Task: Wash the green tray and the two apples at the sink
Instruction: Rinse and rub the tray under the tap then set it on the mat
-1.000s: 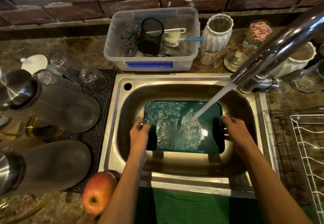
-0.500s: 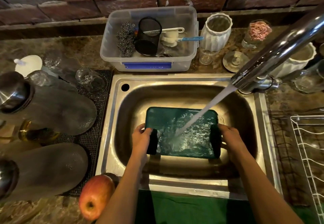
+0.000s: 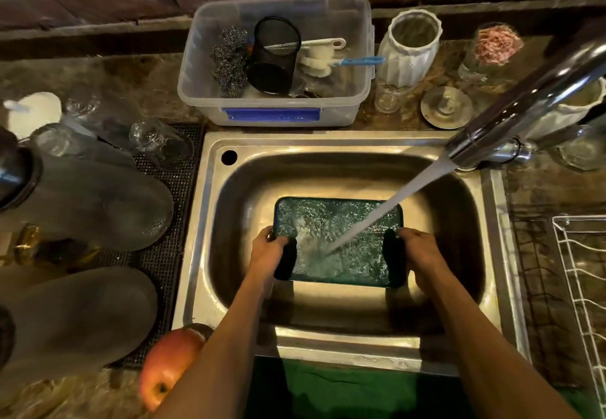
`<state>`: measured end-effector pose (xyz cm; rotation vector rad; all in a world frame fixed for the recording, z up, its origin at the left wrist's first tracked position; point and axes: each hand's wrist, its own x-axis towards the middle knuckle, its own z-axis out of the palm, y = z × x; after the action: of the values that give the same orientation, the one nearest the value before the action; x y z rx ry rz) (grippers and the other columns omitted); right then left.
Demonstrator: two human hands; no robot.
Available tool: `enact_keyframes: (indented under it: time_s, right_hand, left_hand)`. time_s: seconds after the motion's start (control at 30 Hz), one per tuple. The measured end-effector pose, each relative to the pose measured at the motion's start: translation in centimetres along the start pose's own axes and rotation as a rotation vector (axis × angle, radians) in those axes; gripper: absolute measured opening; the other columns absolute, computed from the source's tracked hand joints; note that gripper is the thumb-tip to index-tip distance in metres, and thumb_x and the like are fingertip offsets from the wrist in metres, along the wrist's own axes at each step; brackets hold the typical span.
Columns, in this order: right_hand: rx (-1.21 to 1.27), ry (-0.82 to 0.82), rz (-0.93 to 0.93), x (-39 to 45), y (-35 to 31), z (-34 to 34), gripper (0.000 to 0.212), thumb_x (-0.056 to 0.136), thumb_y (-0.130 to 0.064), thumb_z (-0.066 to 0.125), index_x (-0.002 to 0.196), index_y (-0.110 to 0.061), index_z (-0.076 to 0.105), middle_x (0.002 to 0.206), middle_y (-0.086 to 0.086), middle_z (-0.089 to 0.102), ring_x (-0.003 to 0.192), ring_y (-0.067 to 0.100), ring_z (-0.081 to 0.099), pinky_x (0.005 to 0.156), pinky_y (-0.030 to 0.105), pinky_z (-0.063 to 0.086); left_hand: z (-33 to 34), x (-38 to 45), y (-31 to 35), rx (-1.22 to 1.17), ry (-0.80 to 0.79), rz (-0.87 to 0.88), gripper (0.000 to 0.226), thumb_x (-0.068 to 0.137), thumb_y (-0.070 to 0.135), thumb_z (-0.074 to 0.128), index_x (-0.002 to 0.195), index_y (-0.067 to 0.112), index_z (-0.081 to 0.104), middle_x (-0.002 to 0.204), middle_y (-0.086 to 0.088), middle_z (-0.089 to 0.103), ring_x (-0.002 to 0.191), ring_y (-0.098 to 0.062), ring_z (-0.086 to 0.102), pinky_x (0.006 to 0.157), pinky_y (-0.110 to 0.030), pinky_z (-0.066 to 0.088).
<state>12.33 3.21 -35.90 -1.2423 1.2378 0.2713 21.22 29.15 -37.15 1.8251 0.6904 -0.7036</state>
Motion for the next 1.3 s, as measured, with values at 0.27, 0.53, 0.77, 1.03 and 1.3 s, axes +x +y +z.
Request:
enact_keyframes:
  time_s: [0.27, 0.53, 0.77, 1.03, 1.3]
  right_hand:
    - [-0.060, -0.019, -0.025, 1.8, 1.5, -0.1, 0.024, 0.099, -0.019, 0.051, 0.114, -0.005, 0.065, 0.103, 0.019, 0.069, 0.088, 0.032, 0.066, 0.079, 0.045, 0.057]
    - [-0.104, 0.028, -0.086, 1.3, 2.0, 0.0, 0.017, 0.098, -0.020, 0.053, 0.108, -0.013, 0.065, 0.098, 0.011, 0.066, 0.083, 0.022, 0.061, 0.067, 0.032, 0.049]
    - [-0.131, 0.037, -0.180, -0.5, 1.8, -0.6, 0.014, 0.097, -0.013, 0.051, 0.092, -0.011, 0.064, 0.074, 0.004, 0.060, 0.064, 0.014, 0.052, 0.053, 0.027, 0.037]
    - [-0.036, 0.044, -0.290, -2.7, 0.9, -1.9, 0.016, 0.093, -0.015, 0.055, 0.091, -0.004, 0.066, 0.081, 0.007, 0.055, 0.076, 0.022, 0.049, 0.073, 0.038, 0.040]
    - [0.349, 0.124, -0.491, -4.7, -5.7, -4.3, 0.012, 0.096, -0.018, 0.046, 0.093, -0.025, 0.056, 0.072, -0.006, 0.049, 0.052, 0.002, 0.044, 0.043, 0.016, 0.036]
  left_hand:
    - [-0.2, 0.5, -0.4, 0.106, -0.034, 0.036, 0.022, 0.093, 0.004, 0.057, 0.111, 0.015, 0.063, 0.093, -0.008, 0.069, 0.074, -0.016, 0.063, 0.049, -0.021, 0.047]
    - [-0.8, -0.6, 0.0, 0.179, -0.002, 0.080, 0.040, 0.094, 0.007, 0.058, 0.134, 0.007, 0.054, 0.097, -0.010, 0.064, 0.088, -0.026, 0.062, 0.069, -0.032, 0.050]
    - [-1.7, -5.7, 0.0, 0.445, -0.001, 0.341, 0.052, 0.094, 0.017, 0.060, 0.144, 0.015, 0.047, 0.138, -0.012, 0.046, 0.127, -0.028, 0.048, 0.111, -0.044, 0.040]
    - [-2.3, -13.1, -3.7, 0.865, 0.049, 0.755, 0.056, 0.096, 0.038, 0.048, 0.147, 0.016, 0.043, 0.145, -0.011, 0.048, 0.131, -0.027, 0.047, 0.108, -0.044, 0.041]
    - [-2.4, -15.1, -7.5, 1.131, 0.155, 0.854, 0.064, 0.093, 0.054, 0.042, 0.151, 0.028, 0.039, 0.154, -0.006, 0.045, 0.144, -0.031, 0.035, 0.115, -0.054, 0.026]
